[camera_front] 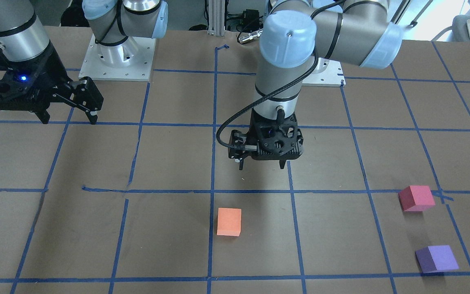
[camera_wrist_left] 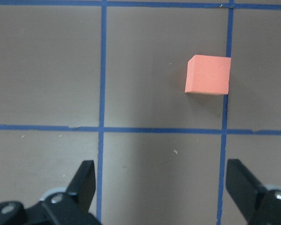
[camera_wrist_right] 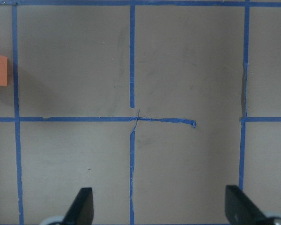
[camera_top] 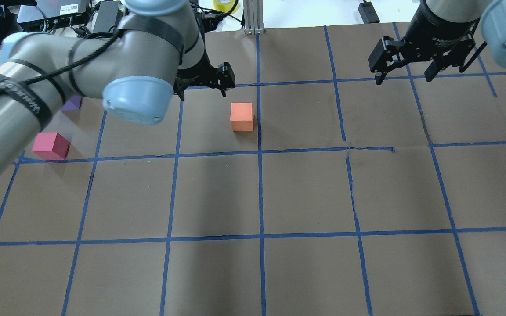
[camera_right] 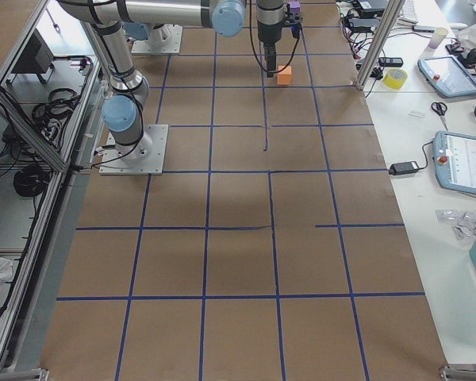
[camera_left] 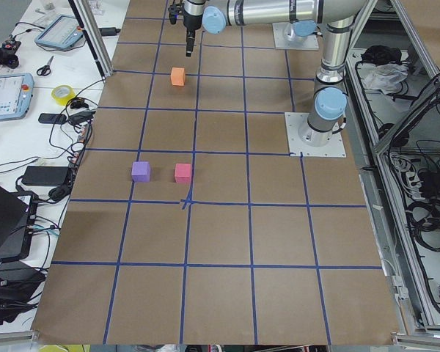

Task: Arrange blocks in a line
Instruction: 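Move the left gripper over the orange cube and close on it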

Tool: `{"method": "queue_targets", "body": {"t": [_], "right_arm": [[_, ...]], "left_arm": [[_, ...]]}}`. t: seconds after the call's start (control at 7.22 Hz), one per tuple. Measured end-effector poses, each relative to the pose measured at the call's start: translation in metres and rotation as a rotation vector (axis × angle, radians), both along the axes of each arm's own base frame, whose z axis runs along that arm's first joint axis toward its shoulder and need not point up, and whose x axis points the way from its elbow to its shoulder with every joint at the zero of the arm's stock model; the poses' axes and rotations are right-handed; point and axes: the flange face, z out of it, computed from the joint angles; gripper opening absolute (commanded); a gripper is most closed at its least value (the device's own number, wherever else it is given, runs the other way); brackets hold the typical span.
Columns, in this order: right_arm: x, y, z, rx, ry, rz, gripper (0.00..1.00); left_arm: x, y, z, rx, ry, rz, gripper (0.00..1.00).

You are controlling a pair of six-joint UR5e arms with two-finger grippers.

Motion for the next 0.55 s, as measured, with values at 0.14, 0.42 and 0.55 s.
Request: {"method": "queue_targets", "body": {"t": [0.14, 0.42, 0.55], "right_arm": [[0.010, 0.001, 0.000, -0.011, -0.005, -0.047, 1.00], [0.030, 0.005, 0.002, -0.023, -0.008, -0.054, 1.00], [0.033, 0.006, 0.002, -0.023, -0.008, -0.052, 1.00]], "left_arm": [[-0.019, -0.010, -0.032, 0.000, -0.001, 0.011, 1.00], [-0.042, -0.021, -0.083, 0.015, -0.016, 0.010, 1.00], [-0.051, -0.026, -0.102, 0.017, -0.019, -0.001, 1.00]]}}
